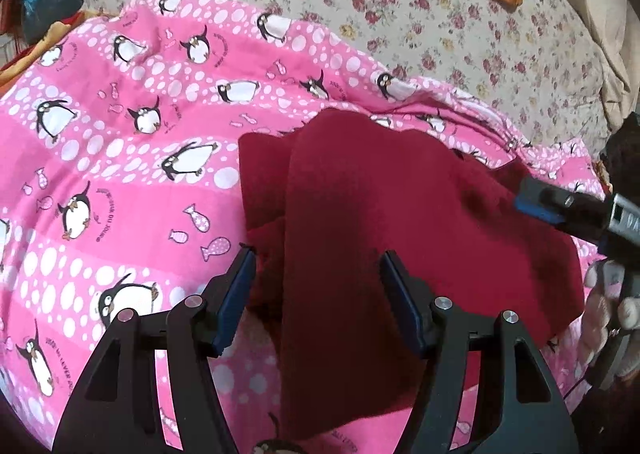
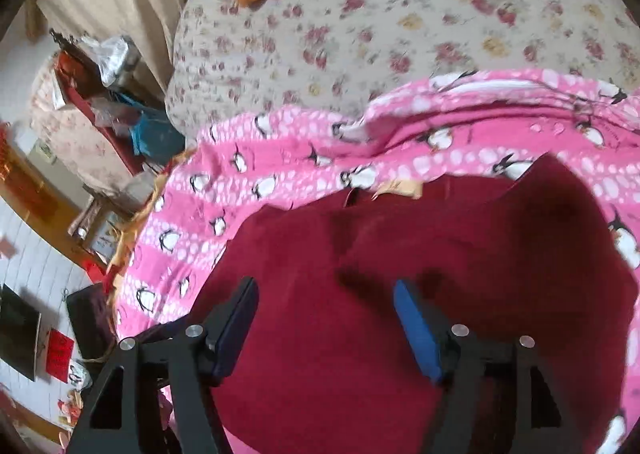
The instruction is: Fold small clothes
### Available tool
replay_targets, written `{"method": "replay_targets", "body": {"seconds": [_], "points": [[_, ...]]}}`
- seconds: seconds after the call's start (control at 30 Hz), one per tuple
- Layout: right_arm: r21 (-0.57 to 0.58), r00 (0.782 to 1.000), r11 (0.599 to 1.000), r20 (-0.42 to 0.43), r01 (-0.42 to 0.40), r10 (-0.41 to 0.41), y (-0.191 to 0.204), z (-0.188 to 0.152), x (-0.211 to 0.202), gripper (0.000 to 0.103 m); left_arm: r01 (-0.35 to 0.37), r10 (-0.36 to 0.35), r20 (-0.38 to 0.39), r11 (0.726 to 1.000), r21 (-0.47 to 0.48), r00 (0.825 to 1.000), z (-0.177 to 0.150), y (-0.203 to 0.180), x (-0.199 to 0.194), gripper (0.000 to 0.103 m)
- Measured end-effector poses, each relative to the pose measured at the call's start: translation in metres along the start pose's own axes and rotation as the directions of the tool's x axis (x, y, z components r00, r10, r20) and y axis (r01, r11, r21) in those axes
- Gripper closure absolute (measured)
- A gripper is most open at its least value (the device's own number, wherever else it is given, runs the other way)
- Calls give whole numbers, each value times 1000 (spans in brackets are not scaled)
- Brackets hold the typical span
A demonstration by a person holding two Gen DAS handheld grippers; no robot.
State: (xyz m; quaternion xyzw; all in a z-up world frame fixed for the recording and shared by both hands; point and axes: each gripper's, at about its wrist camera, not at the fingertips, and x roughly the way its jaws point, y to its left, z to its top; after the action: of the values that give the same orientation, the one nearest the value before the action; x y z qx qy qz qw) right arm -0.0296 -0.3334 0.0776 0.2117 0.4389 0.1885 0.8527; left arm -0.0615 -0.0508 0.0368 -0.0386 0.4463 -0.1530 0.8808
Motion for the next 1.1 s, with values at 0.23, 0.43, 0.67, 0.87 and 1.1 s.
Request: {"method": "replay_targets", "body": {"seconds": [0.23,0.43,0.67,0.87,1.1], "points": [[-127,991,992,-129,5,-22,44,-2,31,36,15,-15,4,999,-39,1000,-9,9,-3,38],[-254,985,966,-157,36,-77,78,6,68,54,39,-40,-10,995,-90,999,-18,18,5,38],[-447,957,875,-119,186,-265,111,12,124,56,88,-90,-6,988,-130,996,-20,26,12,38],[-425,944,878,-135,220,-302,103,27,165,56,137,-136,17,976,-168,991,-19,35,16,37],[-388,936,896,-180,215,-303,99,40,188,55,236,-233,39,945,-226,972,-18,51,15,36]]}}
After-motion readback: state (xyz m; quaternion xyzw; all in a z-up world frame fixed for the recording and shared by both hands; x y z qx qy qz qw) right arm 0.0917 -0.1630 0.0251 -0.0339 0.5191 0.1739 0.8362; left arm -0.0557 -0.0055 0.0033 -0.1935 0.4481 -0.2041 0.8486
